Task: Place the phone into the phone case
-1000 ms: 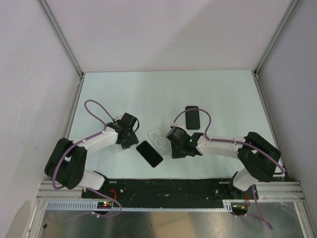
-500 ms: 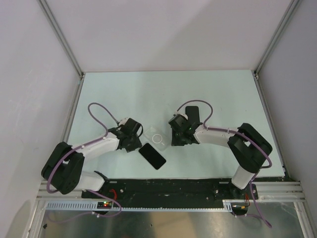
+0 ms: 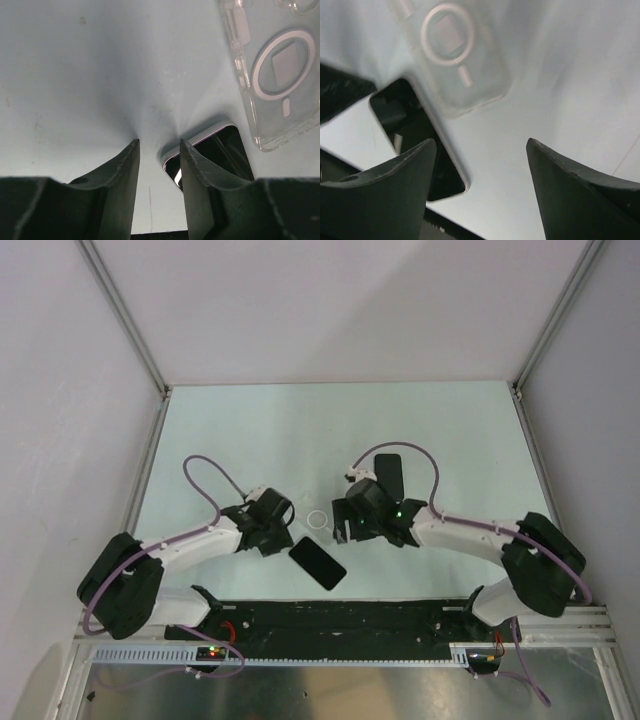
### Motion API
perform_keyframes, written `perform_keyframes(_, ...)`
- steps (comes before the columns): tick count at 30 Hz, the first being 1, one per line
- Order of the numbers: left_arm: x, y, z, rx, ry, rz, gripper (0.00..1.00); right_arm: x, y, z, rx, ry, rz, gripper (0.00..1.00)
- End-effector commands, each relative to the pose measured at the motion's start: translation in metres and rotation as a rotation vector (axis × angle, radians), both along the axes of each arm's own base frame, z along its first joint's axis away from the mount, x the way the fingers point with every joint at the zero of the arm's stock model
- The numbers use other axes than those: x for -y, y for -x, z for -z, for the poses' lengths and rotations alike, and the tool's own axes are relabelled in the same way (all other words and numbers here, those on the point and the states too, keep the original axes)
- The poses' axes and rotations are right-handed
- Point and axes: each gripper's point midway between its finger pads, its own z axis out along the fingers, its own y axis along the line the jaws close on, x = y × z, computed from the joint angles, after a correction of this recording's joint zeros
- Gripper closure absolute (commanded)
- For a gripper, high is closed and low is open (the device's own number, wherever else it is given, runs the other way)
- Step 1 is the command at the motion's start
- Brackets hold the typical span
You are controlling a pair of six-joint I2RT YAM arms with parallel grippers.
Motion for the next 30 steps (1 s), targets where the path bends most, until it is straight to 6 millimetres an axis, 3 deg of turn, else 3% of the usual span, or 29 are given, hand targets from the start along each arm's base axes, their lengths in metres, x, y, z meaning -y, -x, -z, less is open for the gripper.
perform_keyframes(1, -0.012, 0.006, -0.005, -0.006, -0.004, -0.043, 0.54, -0.016, 0.024, -0.018, 0.126, -0.020, -0.174, 0.18)
perform_keyframes(7, -0.031, -0.018, -0.024, 0.056, 0.026, -0.151, 0.43, -0.033, 0.054, -0.010, 0.156, 0.017, -0.356, 0.07)
perform_keyframes(17, -0.054, -0.058, -0.058, 0.129, 0.088, -0.254, 0.41, -0.056, 0.078, 0.015, 0.150, 0.070, -0.501, 0.01)
perform_keyframes(30, -0.056, -0.068, -0.061, 0.120, 0.095, -0.265, 0.41, -0.071, 0.088, 0.032, 0.159, 0.164, -0.543, 0.01)
